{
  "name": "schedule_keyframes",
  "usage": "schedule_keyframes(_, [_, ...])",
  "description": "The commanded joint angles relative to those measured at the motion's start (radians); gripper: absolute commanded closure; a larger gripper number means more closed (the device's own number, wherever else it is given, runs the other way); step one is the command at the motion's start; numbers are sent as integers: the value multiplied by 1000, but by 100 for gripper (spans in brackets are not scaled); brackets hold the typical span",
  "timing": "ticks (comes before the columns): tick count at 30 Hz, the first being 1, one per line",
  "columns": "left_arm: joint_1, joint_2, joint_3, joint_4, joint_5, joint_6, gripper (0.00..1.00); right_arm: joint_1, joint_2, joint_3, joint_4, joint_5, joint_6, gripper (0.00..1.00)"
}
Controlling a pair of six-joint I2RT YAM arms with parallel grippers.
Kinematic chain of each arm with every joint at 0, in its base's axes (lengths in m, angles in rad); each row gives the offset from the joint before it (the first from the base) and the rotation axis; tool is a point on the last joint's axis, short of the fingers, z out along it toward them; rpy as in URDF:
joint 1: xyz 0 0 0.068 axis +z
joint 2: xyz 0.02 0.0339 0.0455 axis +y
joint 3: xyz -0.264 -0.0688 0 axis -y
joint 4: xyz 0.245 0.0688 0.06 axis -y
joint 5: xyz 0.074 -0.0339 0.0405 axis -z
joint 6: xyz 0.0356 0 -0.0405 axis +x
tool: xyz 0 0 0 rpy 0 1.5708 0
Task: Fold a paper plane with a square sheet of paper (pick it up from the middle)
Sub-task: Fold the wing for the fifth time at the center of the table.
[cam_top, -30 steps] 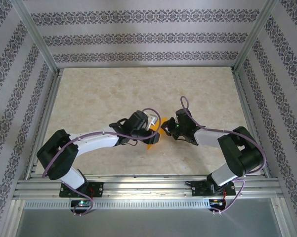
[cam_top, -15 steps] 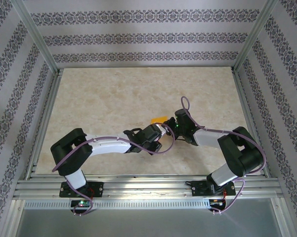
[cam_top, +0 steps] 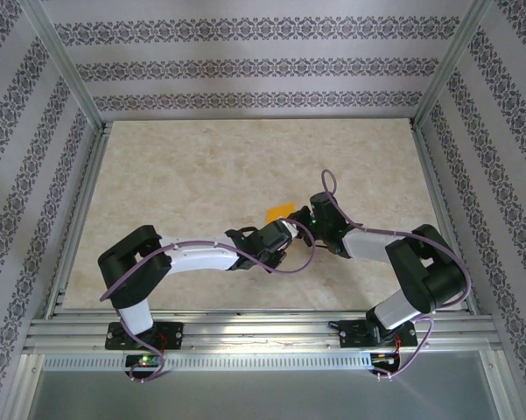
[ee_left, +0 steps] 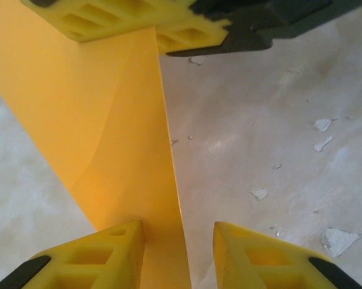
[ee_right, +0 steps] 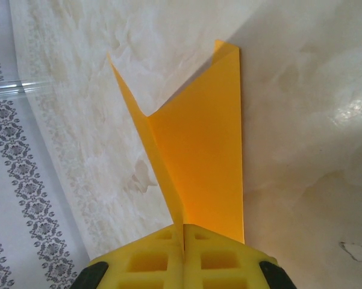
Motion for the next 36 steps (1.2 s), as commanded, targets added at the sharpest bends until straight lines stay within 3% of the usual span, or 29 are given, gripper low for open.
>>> schedule_keyframes(1, [-13, 6, 19, -46, -42, 35, 68, 8, 4, -2, 19, -6, 9, 98])
schedule_keyframes(13, [-12, -8, 19, -51, -84, 32, 87, 7, -10, -9, 17, -10, 7, 94])
schedule_keyframes(19, [-13, -19, 1, -38, -99, -3, 96, -5, -55, 5, -45, -3, -46, 76])
schedule_keyframes(24, [-2, -30, -15, -16, -69, -64, 100, -51, -174, 34, -245, 46, -200, 61])
schedule_keyframes(27, [19, -54, -49, 32, 8, -109, 100, -78, -287, 26, -343, 111, -320, 52])
schedule_keyframes(33, [119, -95, -149, 212, 314, -215, 100, -128, -511, -32, -426, 204, -500, 39])
schedule_keyframes(36, [170, -87, -196, 330, 454, -284, 100, -164, -580, -80, -367, 146, -548, 14])
